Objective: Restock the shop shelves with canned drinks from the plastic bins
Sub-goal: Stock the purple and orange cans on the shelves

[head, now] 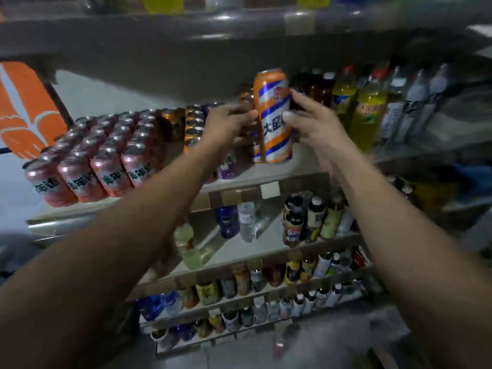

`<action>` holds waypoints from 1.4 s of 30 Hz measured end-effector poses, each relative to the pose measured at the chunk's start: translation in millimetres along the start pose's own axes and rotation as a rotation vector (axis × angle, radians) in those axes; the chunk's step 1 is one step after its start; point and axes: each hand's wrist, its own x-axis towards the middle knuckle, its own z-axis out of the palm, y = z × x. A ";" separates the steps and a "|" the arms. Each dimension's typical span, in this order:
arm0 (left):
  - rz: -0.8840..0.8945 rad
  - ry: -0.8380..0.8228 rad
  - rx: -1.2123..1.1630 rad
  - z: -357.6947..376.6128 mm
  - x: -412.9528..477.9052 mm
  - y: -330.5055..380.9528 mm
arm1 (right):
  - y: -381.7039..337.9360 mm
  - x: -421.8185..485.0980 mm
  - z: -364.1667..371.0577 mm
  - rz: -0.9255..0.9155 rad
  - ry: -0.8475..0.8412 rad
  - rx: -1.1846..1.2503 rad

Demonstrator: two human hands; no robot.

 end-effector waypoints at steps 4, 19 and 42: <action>0.097 0.009 0.045 21.7 41.7 5.9 | 0.8 48.7 -24.1 -0.065 0.063 -0.031; -0.003 0.059 0.694 63.5 130.0 -30.9 | 105.4 112.3 -63.2 0.042 0.078 -0.040; 0.114 0.308 0.752 92.9 92.1 -84.4 | 132.6 127.5 -55.7 -0.024 0.081 -0.080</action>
